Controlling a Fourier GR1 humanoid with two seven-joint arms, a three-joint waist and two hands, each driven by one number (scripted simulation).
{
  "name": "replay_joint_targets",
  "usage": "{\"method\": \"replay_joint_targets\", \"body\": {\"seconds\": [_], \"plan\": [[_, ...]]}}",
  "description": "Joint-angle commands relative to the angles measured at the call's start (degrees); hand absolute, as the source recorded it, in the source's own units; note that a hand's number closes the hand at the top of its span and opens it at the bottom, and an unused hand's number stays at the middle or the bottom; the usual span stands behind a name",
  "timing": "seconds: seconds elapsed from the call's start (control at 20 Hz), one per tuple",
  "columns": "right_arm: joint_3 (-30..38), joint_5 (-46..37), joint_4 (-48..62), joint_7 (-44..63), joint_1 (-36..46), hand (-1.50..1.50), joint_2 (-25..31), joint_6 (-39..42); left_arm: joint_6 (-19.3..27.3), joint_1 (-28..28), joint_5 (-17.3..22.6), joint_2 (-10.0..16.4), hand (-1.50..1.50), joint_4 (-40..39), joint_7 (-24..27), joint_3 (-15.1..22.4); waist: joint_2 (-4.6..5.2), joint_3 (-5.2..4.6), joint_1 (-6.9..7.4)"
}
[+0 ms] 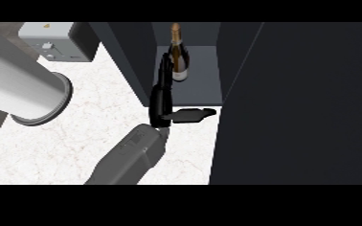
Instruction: Pick up the wine, place it into the cabinet and close the cabinet
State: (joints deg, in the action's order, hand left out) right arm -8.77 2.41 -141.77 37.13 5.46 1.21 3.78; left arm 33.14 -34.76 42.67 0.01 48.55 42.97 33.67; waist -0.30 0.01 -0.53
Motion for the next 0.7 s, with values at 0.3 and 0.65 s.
{"method": "replay_joint_targets", "body": {"seconds": [0.3,0.65], "plan": [[1.8,2.4,-6.9,0.1,-4.2,-1.5,1.3,0.9,7.1,16.4,-7.2,0.5,-1.5,22.9,-2.5,7.4,0.1,0.0,0.56],[-0.1,0.5,-3.9,-0.5,-3.0,-1.5,0.5,0.4,14.4,24.0,-11.6,10.6,-1.5,43.9,-13.3,9.3,0.07,0.01,0.89]]}}
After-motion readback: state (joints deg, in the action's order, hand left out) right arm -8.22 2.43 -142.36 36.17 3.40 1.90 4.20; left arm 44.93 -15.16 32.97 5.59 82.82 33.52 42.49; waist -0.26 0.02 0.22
